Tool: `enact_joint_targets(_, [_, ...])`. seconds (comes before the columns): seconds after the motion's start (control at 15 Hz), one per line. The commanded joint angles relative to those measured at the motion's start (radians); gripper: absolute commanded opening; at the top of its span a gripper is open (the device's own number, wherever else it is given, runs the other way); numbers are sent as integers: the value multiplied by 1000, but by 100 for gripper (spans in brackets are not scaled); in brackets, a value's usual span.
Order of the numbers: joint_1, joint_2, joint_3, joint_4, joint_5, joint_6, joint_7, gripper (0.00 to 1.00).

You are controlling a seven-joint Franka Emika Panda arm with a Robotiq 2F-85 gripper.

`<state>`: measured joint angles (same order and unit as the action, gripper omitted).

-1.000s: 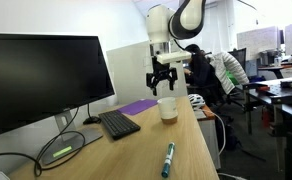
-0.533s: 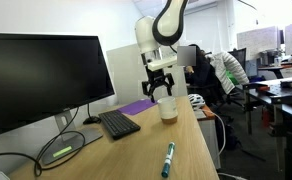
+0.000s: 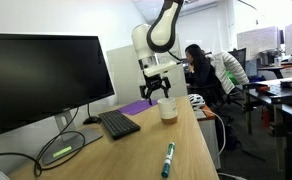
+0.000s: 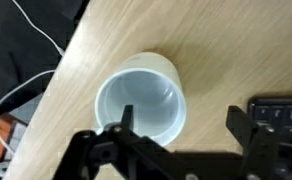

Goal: Move the white mug to the left side of the desk

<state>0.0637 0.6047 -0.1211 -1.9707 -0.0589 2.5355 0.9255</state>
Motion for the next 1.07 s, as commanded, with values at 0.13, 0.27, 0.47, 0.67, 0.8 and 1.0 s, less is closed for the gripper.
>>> enact_joint_targets(0.13, [25,91,-27,58,45,46,-23,100])
enact_joint_targets(0.27, [38,116,-40,72,44,47,-12,87])
enact_joint_targets(0.47, [54,142,-64,89,38,37,-6,60])
enact_joint_targets(0.67, [62,159,-78,93,39,40,-7,37])
enact_joint_targets(0.8, [68,162,-85,89,39,49,-7,22])
enact_joint_targets(1.0, [66,159,-81,88,43,51,-15,1])
